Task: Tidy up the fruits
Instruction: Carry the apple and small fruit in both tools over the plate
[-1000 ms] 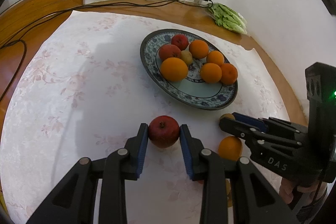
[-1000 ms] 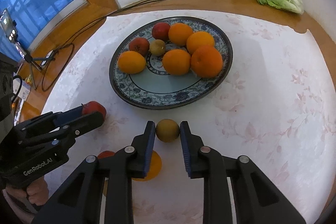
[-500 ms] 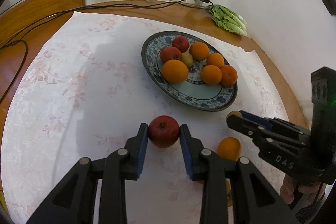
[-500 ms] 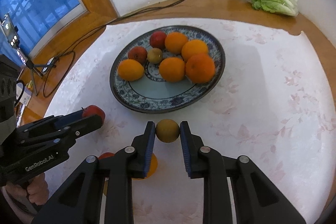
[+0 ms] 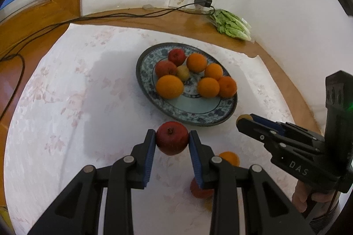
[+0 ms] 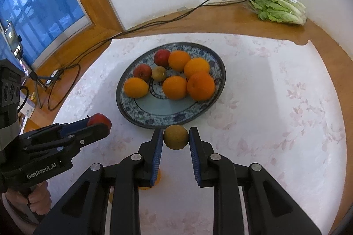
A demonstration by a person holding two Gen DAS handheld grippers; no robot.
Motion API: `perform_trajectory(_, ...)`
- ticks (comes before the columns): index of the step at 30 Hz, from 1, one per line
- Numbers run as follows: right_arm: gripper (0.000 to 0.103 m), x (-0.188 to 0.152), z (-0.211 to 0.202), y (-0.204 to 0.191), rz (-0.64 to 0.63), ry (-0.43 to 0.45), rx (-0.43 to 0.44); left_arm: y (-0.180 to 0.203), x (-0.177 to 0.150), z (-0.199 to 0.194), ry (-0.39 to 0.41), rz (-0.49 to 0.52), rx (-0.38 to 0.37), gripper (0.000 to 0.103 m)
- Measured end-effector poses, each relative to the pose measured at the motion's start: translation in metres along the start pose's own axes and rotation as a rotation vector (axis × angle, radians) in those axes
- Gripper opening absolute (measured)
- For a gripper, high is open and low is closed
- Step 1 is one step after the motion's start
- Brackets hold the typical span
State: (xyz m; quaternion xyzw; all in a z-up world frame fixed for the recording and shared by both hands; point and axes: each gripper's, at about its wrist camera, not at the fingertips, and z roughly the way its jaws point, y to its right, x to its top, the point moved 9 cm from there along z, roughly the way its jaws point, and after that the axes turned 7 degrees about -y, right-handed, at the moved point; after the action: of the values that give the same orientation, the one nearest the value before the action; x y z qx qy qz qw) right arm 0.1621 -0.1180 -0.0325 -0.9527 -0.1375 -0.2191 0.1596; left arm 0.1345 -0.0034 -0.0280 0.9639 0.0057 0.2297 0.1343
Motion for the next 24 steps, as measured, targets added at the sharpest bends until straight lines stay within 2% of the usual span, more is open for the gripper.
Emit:
perform_trajectory(14, 0.025, 0.019, -0.004, 0.01, 0.028, 0.053, 0.015, 0.029, 0.029, 0.022, -0.005, 0.064, -0.019, 0.032)
perform_trajectory(24, 0.025, 0.025, 0.005, 0.008, 0.025, 0.069, 0.035, 0.015, 0.039, 0.048, -0.024, 0.051, 0.009, 0.032)
